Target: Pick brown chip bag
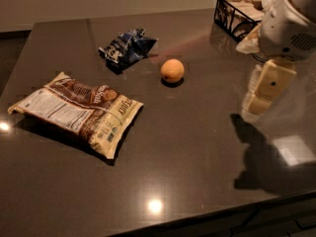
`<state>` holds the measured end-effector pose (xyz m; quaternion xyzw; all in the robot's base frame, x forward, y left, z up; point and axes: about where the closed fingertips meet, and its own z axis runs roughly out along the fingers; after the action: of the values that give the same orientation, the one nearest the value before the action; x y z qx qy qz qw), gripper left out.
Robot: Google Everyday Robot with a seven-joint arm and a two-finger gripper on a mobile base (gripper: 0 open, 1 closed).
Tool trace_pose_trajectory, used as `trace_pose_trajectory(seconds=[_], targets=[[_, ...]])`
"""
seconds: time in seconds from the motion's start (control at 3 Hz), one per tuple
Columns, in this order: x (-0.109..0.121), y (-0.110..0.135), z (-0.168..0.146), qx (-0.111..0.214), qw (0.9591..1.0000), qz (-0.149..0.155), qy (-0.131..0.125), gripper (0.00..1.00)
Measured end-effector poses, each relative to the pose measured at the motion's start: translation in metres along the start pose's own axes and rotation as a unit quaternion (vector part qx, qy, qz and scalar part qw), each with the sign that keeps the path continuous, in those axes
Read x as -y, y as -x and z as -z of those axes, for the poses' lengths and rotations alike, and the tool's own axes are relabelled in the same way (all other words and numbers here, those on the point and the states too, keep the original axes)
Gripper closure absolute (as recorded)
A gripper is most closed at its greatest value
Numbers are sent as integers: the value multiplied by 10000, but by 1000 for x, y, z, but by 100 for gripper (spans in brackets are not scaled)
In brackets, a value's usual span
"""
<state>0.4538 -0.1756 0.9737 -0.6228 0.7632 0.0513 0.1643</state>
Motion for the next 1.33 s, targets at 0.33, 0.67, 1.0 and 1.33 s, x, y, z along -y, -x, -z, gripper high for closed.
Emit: trace_pose_trajectory(seconds=[0.33, 0.67, 1.0, 1.33], targets=[[-7, 42, -18, 412, 9987, 61, 309, 0], [-21, 84, -45, 520, 9976, 219, 403, 0], [-36, 134, -92, 501, 9961, 450, 574, 0], [-37, 163, -117, 475, 9953, 438, 725, 0]])
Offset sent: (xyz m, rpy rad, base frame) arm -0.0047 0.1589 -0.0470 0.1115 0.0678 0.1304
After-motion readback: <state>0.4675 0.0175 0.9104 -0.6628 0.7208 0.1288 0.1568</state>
